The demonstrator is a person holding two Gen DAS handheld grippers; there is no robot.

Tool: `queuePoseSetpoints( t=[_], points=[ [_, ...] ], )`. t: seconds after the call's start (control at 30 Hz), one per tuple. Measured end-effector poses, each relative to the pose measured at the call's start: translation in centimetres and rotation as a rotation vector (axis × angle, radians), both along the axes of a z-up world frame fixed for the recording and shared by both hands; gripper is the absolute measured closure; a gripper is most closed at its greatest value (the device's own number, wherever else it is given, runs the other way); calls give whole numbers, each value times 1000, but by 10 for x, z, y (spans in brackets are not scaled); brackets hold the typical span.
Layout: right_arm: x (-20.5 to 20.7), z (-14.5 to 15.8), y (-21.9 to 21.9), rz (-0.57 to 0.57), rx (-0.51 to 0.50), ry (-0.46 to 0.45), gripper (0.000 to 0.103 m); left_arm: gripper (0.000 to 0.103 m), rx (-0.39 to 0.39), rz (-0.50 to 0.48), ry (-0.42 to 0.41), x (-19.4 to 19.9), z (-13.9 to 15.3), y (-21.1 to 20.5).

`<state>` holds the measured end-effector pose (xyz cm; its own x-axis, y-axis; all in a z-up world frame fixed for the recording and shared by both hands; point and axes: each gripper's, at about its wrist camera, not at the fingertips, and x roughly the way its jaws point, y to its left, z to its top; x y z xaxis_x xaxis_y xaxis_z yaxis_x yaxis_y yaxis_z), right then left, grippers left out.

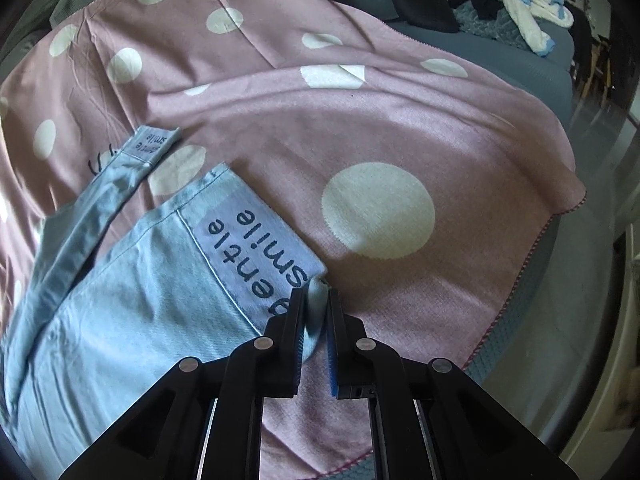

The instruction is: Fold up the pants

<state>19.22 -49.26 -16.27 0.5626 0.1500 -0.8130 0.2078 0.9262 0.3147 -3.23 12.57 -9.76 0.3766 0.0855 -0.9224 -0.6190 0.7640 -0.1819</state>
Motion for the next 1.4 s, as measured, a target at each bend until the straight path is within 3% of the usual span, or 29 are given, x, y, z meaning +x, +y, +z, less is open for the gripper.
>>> queuePoseSetpoints(
  t=[0.13,0.2,0.33,0.4,0.5,0.6,0.73,0.8,0.93,1.17,1.27,1.33,1.4],
  points=[
    [0,3,1,6,-21,14,95,31,18,5,-27,-8,21,0],
    [-1,7,1,14,-50,28,85,22,47,3,-73,-12,39,-4],
    [-8,27,-4,-18,-108,21,70,6,208,62,-159,-14,83,-6],
    [-9,48,-4,-31,-113,-17,45,4,229,77,-202,-11,98,-5],
    [-7,79,6,-1,-88,-96,41,4,120,36,-289,3,104,-7],
    [7,109,39,114,-18,-155,36,7,-22,-71,-319,25,90,-30],
    [38,131,98,260,124,-144,36,49,-76,-164,-227,58,56,-64],
    [61,139,136,338,181,-126,36,50,-113,-203,-188,69,39,-77],
    [119,140,215,406,153,-19,36,50,-136,-225,-121,77,15,-89],
    [182,105,311,380,-18,123,36,48,-161,-221,-115,75,7,-85],
    [198,88,325,349,-17,173,36,48,-149,-227,-120,74,7,-87],
    [202,81,331,339,-35,179,41,48,-135,-232,-117,75,7,-89],
    [200,75,334,336,-69,184,68,47,-127,-236,-116,75,7,-90]
  ],
)
